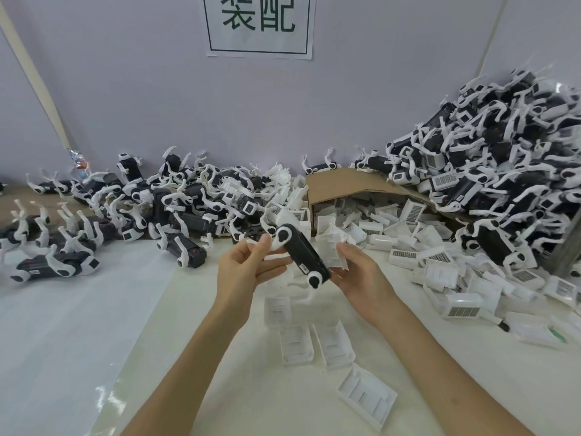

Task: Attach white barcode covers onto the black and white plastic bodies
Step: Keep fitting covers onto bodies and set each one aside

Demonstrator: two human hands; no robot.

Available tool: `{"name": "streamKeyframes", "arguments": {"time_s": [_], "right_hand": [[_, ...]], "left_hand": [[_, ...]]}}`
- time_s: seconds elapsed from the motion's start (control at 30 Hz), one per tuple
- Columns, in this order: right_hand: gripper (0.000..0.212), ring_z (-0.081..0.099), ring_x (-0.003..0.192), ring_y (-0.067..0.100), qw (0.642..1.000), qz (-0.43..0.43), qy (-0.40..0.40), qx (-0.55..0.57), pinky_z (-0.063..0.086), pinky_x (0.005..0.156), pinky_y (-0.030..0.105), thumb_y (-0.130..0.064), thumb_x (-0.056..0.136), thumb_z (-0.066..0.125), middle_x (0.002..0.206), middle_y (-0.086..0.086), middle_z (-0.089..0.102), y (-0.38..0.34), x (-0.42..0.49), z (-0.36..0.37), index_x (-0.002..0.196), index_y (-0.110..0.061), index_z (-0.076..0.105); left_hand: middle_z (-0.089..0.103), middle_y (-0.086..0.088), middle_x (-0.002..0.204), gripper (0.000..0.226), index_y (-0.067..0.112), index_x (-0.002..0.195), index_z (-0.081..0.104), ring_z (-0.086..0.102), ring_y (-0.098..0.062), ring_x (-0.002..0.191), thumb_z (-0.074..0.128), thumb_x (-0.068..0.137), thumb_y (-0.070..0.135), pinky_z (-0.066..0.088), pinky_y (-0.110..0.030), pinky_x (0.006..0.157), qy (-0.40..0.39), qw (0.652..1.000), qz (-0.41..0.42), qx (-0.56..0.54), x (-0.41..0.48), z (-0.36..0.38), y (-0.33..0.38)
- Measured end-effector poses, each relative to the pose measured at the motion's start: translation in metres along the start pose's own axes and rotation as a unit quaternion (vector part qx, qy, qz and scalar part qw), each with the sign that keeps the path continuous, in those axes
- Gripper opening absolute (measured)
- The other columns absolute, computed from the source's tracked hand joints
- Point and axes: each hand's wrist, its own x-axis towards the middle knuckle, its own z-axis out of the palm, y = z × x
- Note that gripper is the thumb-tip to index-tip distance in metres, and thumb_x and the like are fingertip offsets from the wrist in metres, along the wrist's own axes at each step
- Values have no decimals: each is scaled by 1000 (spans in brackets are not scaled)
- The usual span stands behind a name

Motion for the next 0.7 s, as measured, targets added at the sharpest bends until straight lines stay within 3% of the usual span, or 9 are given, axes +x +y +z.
{"name": "streamKeyframes", "arguments": {"time_s": [0.1,0.23,0.37,0.53,0.7], "right_hand": [[14,62,77,21,999,-17,1,-45,53,71,27,-18,78,71,84,6,63,1,-1,4,84,-12,59],[16,61,75,24,996,-16,-14,-87,52,62,35,-18,76,73,82,6,63,4,-4,7,83,-13,59],[20,59,73,15,993,-9,-16,-120,52,61,24,-20,72,75,79,0,61,7,-5,11,83,-14,60],[27,58,65,16,992,-5,15,-126,51,60,23,-30,70,77,84,7,59,8,-5,11,84,-12,62],[25,62,69,15,990,-9,12,-139,52,60,22,-30,73,74,80,4,64,6,-6,11,85,-12,61]], "left_hand": [[76,-12,83,34,9,74,55,76,-34,84,74,78,37,61,-29,66,0,1000,-11,24,-2,3,-5],[77,-17,88,36,5,79,56,76,-33,83,73,79,37,61,-30,65,-8,999,-21,31,-3,4,-7],[76,-20,88,33,8,75,55,76,-34,87,72,79,36,62,-31,68,-18,999,-24,39,-3,4,-11],[76,-20,89,31,11,74,53,76,-33,89,70,81,36,62,-37,81,-42,997,-24,56,0,0,-13],[75,-20,89,27,11,77,55,76,-31,86,69,83,33,60,-33,80,-63,997,-14,38,-1,1,-13]]}}
